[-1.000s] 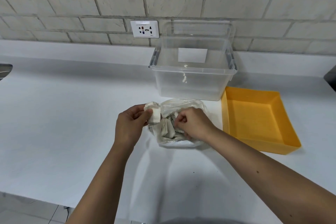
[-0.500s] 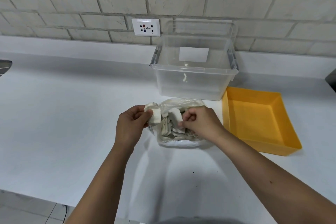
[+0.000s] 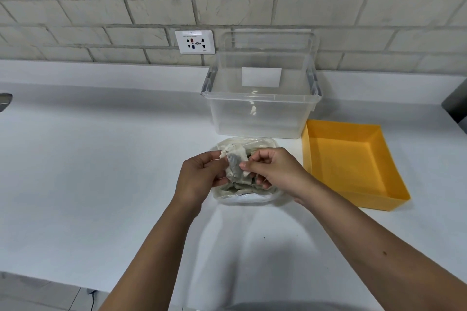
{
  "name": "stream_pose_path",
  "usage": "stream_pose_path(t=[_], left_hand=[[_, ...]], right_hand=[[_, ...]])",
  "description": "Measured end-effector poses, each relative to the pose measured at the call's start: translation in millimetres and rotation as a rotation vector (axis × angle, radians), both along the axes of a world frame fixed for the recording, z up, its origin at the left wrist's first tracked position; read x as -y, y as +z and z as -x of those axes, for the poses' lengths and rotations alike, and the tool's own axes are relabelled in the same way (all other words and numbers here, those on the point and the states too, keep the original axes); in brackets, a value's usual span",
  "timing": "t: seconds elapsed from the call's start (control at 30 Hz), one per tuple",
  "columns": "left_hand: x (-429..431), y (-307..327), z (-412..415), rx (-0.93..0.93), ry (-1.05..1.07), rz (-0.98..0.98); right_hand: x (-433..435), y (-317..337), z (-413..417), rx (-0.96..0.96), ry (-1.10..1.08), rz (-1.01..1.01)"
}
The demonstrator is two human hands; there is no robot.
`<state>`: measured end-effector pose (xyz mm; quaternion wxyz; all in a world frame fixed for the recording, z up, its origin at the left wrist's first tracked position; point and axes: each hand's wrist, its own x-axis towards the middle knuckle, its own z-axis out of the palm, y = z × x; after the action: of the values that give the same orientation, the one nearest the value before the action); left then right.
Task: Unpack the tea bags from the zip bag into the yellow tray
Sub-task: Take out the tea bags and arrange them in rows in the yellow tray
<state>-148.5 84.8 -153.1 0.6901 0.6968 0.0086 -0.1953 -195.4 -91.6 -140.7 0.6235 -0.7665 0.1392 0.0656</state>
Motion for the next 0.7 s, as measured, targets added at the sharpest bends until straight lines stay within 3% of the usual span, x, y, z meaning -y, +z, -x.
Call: stream_pose_path(t=[0.33,0.5,0.7], left_hand=[[1.7,8.5,9.4,-0.001,-0.01,0.031],[-2.9,0.7,6.1,0.079,0.065,-0.039],[-11.3,-3.0,2.4,0.321,0.049,-0.283]], right_hand=[[-6.7,-6.6,-9.1,0.088,-0.039,0.238],[-4.4,-14.1,-7.1,0.074,-0.001,0.27],[3.5,-22.8,-2.4,0.024,0.206,0.528]])
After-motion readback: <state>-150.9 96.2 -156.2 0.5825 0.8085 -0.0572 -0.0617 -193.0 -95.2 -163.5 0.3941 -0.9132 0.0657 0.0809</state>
